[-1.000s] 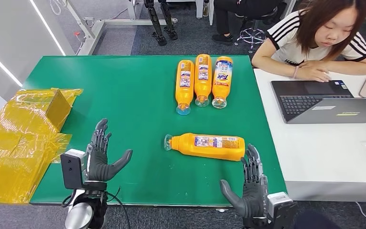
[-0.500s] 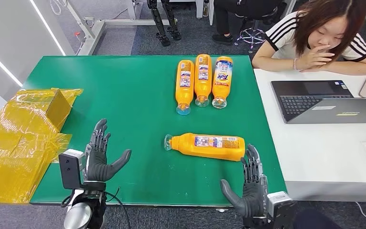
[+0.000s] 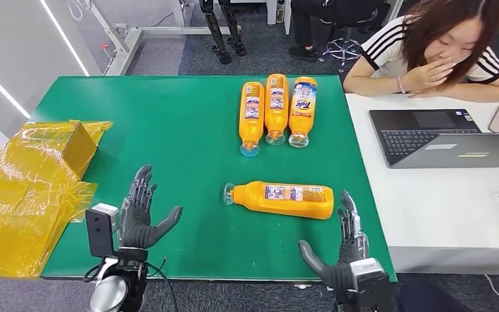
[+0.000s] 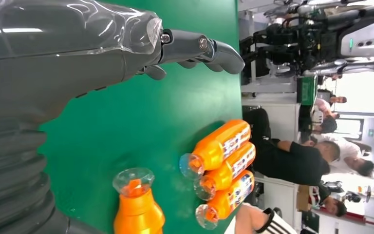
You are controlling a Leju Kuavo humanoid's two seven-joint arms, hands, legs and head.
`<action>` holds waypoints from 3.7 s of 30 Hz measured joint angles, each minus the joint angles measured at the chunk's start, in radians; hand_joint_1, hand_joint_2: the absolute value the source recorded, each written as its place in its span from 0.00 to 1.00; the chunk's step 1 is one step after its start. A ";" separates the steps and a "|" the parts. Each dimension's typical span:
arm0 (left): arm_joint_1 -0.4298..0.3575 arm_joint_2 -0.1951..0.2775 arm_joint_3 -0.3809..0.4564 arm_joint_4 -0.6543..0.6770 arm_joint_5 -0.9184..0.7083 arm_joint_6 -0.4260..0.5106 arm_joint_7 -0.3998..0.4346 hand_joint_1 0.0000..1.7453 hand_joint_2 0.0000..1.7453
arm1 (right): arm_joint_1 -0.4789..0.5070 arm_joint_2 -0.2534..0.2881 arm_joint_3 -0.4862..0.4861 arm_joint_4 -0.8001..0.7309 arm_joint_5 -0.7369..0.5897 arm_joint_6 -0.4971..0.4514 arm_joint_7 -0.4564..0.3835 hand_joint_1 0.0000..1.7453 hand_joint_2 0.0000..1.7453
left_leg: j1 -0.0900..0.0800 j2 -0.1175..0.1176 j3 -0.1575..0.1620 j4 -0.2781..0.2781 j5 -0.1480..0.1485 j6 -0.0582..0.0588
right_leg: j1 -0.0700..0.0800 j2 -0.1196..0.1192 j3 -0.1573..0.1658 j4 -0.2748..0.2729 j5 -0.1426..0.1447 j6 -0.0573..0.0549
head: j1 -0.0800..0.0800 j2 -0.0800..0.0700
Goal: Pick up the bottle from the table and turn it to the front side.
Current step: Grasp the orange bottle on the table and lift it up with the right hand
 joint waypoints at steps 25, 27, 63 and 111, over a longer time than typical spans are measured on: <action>-0.110 -0.023 -0.055 0.176 -0.023 -0.066 -0.018 0.00 1.00 | -0.475 -0.107 0.024 0.324 0.638 0.259 0.321 0.00 1.00 | 0.000 0.003 0.000 0.001 0.002 0.000 | 0.000 0.002 0.000 0.000 0.004 0.000 | 0.000 0.000; -0.128 -0.025 -0.069 0.200 -0.021 -0.079 -0.014 0.00 1.00 | -0.611 -0.135 0.100 0.431 0.680 0.349 0.347 0.00 1.00 | 0.000 0.003 0.000 0.001 0.003 -0.001 | 0.000 0.003 0.000 0.000 0.004 -0.001 | 0.000 0.000; -0.153 -0.027 -0.069 0.259 0.089 -0.195 0.065 0.00 1.00 | -1.111 -0.233 0.553 0.845 0.362 0.750 0.451 0.00 1.00 | 0.000 0.000 0.000 0.001 0.004 0.000 | 0.000 0.001 0.000 0.000 0.005 -0.001 | 0.000 0.000; -0.092 -0.017 -0.043 0.248 0.147 -0.227 0.071 0.00 1.00 | -1.003 -0.360 0.656 0.863 0.414 0.689 0.421 0.95 1.00 | 0.000 -0.001 0.000 0.001 0.005 0.000 | 0.000 0.000 0.001 0.000 0.005 -0.001 | 0.000 0.000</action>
